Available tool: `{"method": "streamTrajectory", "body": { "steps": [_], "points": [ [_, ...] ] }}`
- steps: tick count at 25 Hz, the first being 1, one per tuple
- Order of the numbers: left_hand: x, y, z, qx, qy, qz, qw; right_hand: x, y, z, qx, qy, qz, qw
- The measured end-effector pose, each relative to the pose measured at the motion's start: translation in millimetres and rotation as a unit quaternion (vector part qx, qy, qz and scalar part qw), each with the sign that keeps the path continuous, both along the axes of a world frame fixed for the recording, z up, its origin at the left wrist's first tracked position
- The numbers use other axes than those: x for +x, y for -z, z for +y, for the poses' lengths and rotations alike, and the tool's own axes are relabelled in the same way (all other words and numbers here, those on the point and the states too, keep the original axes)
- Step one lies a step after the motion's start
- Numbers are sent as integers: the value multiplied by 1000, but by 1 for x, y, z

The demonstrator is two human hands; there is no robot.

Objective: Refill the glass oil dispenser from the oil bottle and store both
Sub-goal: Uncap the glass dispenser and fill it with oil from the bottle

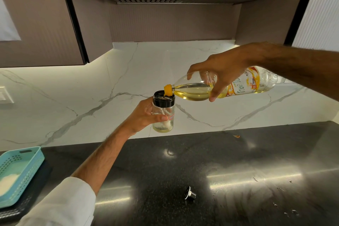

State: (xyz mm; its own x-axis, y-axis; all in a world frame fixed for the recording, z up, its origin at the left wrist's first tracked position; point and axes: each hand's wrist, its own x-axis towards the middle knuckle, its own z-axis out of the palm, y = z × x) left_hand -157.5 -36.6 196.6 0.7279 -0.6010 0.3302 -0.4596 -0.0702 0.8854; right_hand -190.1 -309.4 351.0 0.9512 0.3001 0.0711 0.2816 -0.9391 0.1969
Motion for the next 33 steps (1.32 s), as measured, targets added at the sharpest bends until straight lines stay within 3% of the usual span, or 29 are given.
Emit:
{"method": "streamTrajectory", "body": {
  "steps": [18, 25, 29, 33],
  "points": [
    [4, 0, -2, 1, 1, -8, 1000, 9, 3, 0, -4, 1, -29, 1000],
    [6, 1, -3, -1, 6, -11, 1000, 19, 6, -7, 6, -2, -12, 1000],
    [9, 3, -3, -5, 4, -10, 1000, 12, -8, -6, -18, -43, 65, 997],
    [10, 4, -3, -9, 6, -9, 1000, 12, -1, -5, -8, -22, 22, 999]
  ]
}}
